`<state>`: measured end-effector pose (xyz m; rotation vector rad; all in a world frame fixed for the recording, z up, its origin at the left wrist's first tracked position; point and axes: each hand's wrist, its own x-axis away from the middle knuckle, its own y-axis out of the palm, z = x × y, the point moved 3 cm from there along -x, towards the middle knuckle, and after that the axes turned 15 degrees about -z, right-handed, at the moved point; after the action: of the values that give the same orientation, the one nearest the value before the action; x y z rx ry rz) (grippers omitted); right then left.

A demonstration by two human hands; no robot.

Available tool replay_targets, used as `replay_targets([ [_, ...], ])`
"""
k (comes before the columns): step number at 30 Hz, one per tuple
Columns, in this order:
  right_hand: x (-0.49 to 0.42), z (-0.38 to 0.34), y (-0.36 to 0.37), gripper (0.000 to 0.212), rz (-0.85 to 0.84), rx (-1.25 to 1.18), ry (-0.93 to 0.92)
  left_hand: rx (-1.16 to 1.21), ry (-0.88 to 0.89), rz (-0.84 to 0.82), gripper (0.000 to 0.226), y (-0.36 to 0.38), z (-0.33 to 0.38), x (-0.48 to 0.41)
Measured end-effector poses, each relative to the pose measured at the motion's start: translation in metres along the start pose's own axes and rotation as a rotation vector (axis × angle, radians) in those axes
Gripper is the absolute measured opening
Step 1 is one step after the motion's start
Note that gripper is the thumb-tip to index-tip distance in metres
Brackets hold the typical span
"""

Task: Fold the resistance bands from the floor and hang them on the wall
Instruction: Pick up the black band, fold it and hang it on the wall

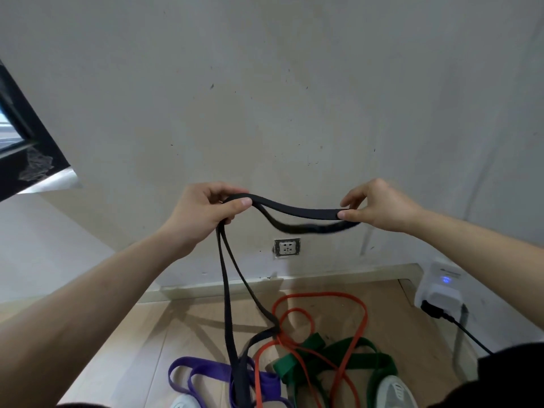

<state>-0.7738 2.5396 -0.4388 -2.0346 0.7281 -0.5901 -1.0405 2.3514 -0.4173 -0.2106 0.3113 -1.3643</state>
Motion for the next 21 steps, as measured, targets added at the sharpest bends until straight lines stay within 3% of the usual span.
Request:
replay_targets([
  [4, 0.002, -0.014, -0.001, 0.029, 0.060, -0.034, -0.052, 0.005, 0.013, -0.017, 0.014, 0.008, 0.007, 0.000],
  [10, 0.010, -0.049, 0.020, 0.035, -0.197, -0.252, -0.216, -0.035, -0.021, -0.103, 0.018, 0.023, 0.008, 0.002],
  [17, 0.014, -0.085, 0.037, 0.060, -0.303, -0.339, -0.338, 0.022, 0.016, -0.128, 0.021, 0.027, 0.012, 0.005],
  [21, 0.016, -0.098, 0.042, 0.046, -0.282, -0.413, -0.408, 0.030, 0.068, -0.157, 0.024, 0.031, 0.017, 0.006],
])
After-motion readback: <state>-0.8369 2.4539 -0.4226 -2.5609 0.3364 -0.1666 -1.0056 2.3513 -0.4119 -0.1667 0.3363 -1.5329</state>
